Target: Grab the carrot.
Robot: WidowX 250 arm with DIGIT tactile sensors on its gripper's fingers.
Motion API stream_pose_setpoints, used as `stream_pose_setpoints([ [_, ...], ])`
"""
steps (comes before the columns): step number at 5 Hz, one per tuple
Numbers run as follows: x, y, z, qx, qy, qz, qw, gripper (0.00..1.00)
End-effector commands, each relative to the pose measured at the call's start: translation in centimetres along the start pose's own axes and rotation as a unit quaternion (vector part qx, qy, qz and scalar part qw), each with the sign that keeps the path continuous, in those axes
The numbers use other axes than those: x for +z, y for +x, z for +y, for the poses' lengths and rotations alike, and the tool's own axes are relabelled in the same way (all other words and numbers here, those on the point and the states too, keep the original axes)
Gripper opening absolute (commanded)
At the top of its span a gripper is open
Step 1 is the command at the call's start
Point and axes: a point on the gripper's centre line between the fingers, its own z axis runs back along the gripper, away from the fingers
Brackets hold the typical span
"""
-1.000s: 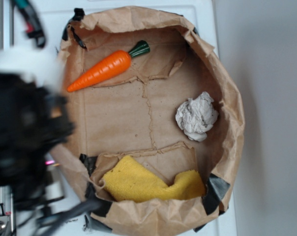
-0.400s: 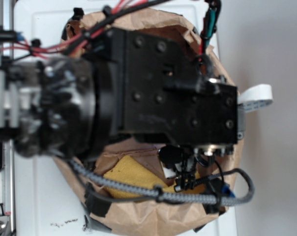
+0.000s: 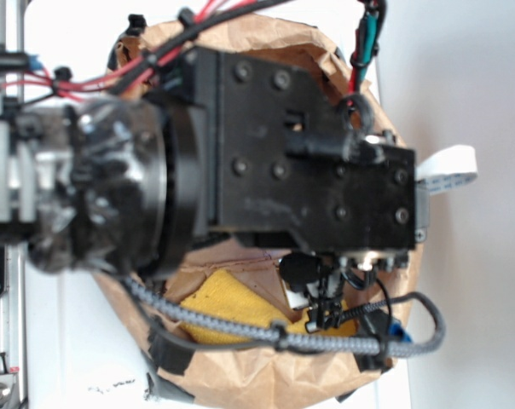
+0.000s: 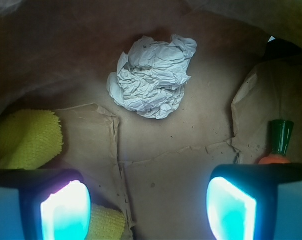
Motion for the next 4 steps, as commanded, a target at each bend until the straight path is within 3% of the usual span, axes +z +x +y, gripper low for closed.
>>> stream_pose_setpoints([
  [1, 1.0, 1.7, 3.5, -0.002, -0.010, -0.044, 0.999, 1.00],
  [2, 0.0, 1.4, 5.5, -0.017, 0.004, -0.044, 0.999, 1.00],
  [3, -0.4, 0.3, 6.6, -0.039, -0.001, -0.041, 0.998, 1.00],
  [4, -0.6, -4.4, 8.6, -0.059, 0.012, -0.055, 0.997, 1.00],
])
